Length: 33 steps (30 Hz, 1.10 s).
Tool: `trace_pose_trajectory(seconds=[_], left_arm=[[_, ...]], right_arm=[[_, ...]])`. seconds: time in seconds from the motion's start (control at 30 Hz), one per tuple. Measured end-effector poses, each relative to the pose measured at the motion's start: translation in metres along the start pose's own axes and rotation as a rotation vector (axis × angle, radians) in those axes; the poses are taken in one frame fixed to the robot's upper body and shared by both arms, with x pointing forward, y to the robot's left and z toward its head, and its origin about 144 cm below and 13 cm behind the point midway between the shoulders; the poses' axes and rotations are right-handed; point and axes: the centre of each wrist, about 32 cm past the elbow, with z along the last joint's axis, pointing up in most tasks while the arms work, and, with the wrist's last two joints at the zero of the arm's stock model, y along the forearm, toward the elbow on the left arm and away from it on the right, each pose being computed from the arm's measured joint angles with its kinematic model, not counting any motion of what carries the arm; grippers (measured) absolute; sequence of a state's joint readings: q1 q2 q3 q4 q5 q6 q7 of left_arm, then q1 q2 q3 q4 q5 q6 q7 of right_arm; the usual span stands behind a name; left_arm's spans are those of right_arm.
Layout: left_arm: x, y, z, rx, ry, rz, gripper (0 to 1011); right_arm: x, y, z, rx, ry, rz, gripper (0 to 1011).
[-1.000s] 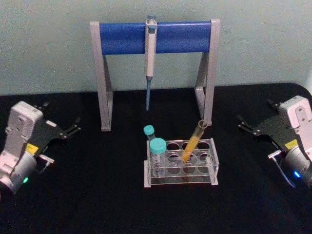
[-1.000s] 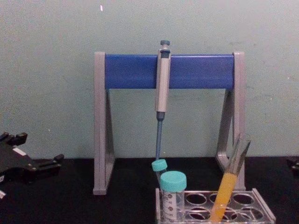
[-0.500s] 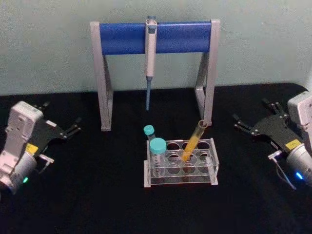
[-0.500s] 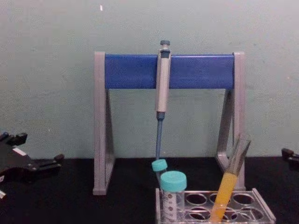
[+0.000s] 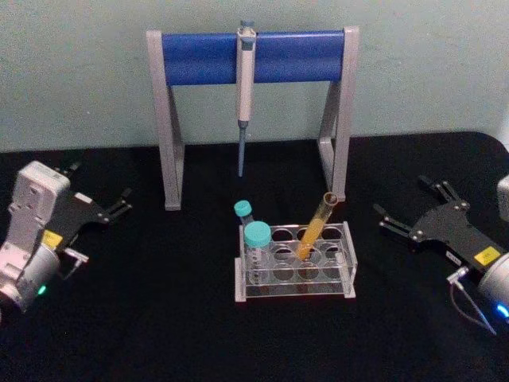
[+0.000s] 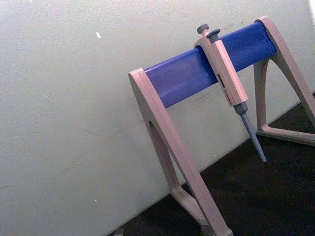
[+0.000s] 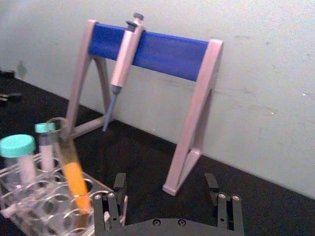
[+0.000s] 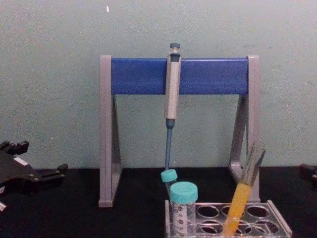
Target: Pick up the test tube from the test tube rack, shake it, then place it back into the test tube rack.
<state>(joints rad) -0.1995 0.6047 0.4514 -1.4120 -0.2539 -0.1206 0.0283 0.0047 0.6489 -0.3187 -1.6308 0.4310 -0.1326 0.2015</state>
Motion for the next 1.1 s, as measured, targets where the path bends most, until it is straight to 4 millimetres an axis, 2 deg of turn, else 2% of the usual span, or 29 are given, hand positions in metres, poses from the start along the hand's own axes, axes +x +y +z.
trace_pose_trajectory(seconds=[0.33,0.6,0.87,1.1], left_arm=[[0.0,0.0,0.0,0.0,0.0,0.0,1001],[0.0,0.0,0.0,0.0,0.0,0.0,1001],[0.0,0.0,0.0,0.0,0.0,0.0,1001],[0.0,0.0,0.0,0.0,0.0,0.0,1001]], right_arm=[[-0.007,-0.018,-0.005,0.024,0.009,0.045,1000],[-0.012,-0.022,-0.007,0.036,0.019,0.085,1000],[-0.018,-0.016,-0.004,0.049,0.029,0.124,1000],[-0.023,0.0,-0.003,0.041,0.048,0.149,1000]])
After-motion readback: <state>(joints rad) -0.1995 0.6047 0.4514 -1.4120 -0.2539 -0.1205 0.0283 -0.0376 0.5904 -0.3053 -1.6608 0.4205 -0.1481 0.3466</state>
